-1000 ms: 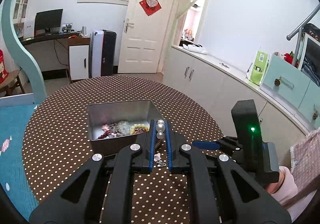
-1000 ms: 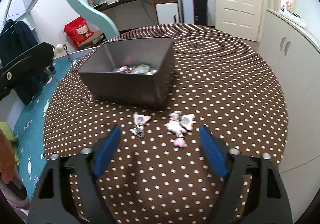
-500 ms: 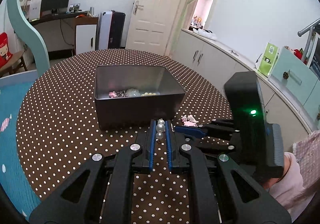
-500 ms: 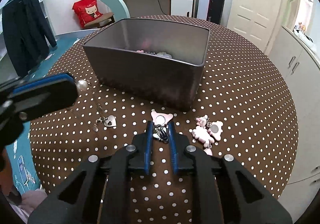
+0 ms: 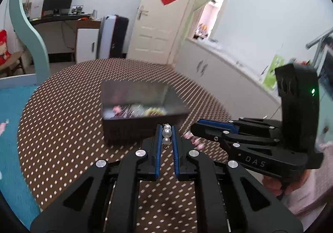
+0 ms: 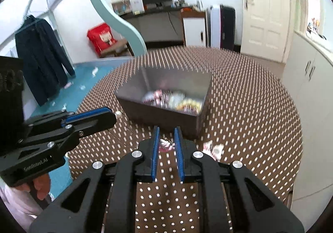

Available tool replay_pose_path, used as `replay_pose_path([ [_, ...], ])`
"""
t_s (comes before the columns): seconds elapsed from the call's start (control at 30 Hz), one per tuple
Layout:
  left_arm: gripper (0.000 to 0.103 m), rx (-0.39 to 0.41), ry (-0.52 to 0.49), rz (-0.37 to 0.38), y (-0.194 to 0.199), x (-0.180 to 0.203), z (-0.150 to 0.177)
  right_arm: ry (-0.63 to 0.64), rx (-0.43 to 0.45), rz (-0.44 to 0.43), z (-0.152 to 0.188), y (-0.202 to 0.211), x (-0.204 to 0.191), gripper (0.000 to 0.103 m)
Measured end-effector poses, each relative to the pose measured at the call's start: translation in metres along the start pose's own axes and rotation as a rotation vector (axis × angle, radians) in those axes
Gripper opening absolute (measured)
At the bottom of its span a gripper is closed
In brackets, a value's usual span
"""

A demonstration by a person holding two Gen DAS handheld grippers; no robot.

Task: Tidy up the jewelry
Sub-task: 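Carry both pieces into the tray and open both tools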

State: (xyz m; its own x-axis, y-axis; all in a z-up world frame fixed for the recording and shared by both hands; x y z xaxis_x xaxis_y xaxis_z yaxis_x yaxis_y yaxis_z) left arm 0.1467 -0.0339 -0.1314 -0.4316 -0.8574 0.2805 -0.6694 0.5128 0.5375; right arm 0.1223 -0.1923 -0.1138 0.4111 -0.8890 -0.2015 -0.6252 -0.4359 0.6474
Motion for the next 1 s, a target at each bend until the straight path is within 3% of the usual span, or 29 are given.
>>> replay_pose_path([
  [0.23,0.009,0.117,0.014,0.071,0.028,-0.005,-0.049,0.046,0.114,0.011,-0.035,0.028,0.000,0.013],
  [0.47,0.009,0.204,-0.017,0.068,0.035,-0.003,-0.089,0.087,0.164,0.010,-0.062,0.028,0.003,0.013],
  [0.63,0.009,0.144,0.009,0.068,0.005,-0.010,-0.094,0.071,0.116,0.007,-0.065,0.001,0.011,0.014],
  [0.83,0.010,0.014,-0.023,0.009,-0.038,-0.013,-0.067,-0.009,0.008,-0.013,-0.052,-0.037,0.030,0.014],
  [0.87,0.010,-0.008,-0.015,-0.005,-0.045,-0.016,-0.063,-0.029,-0.004,-0.012,-0.051,-0.041,0.034,0.016],
  [0.93,0.012,-0.039,-0.001,-0.035,-0.055,-0.020,-0.057,-0.048,-0.015,-0.003,-0.050,-0.042,0.039,0.029],
  [0.97,0.018,-0.055,0.005,-0.049,-0.058,-0.021,-0.054,-0.052,-0.010,0.009,-0.050,-0.039,0.042,0.044],
  [1.0,0.032,-0.063,0.011,-0.055,-0.060,-0.023,-0.052,-0.054,0.003,0.025,-0.050,-0.034,0.045,0.052],
])
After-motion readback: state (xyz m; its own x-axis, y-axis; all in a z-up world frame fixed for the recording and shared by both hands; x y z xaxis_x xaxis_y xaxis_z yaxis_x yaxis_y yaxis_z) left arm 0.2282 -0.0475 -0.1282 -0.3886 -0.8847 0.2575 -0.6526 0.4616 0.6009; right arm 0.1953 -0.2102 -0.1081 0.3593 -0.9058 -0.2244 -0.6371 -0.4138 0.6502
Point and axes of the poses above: each gripper's, at about its wrist camera, not at the fingertips, and y roughly against the way its jaws point, x to its right, z to its underside, the point moved 3 cm from there along -y, roughly the way its jaws point, and after that the axes turned 4 degrees about -z, right-handed, at the moved point
